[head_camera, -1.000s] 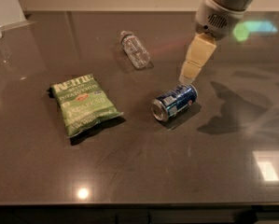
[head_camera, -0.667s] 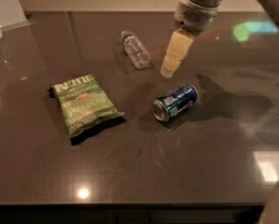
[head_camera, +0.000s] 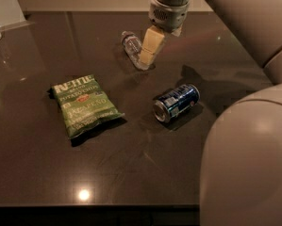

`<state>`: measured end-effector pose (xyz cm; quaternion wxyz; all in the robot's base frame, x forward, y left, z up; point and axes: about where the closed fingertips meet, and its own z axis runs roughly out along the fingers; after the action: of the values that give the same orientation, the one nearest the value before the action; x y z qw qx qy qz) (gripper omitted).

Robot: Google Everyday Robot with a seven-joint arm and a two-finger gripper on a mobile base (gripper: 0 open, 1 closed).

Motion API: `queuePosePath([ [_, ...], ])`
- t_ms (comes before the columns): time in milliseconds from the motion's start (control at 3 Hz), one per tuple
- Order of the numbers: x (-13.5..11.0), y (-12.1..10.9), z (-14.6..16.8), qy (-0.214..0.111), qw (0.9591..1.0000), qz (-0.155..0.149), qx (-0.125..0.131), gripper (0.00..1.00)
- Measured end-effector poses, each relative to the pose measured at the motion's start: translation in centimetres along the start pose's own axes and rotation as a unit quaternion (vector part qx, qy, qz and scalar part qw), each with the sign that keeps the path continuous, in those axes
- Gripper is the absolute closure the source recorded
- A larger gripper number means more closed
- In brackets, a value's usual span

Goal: Place water bottle upright

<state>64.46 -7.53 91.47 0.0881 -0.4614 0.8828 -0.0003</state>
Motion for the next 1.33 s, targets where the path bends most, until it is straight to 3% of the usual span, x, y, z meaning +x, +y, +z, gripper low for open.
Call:
queuePosePath([
  [667, -3.4, -2.5, 1.7, -0.014, 0.9953, 0.095, 0.001, 0.0],
  [1333, -6.4, -2.7, 2.2, -0.046, 0.9904, 0.13, 0.01, 0.0],
])
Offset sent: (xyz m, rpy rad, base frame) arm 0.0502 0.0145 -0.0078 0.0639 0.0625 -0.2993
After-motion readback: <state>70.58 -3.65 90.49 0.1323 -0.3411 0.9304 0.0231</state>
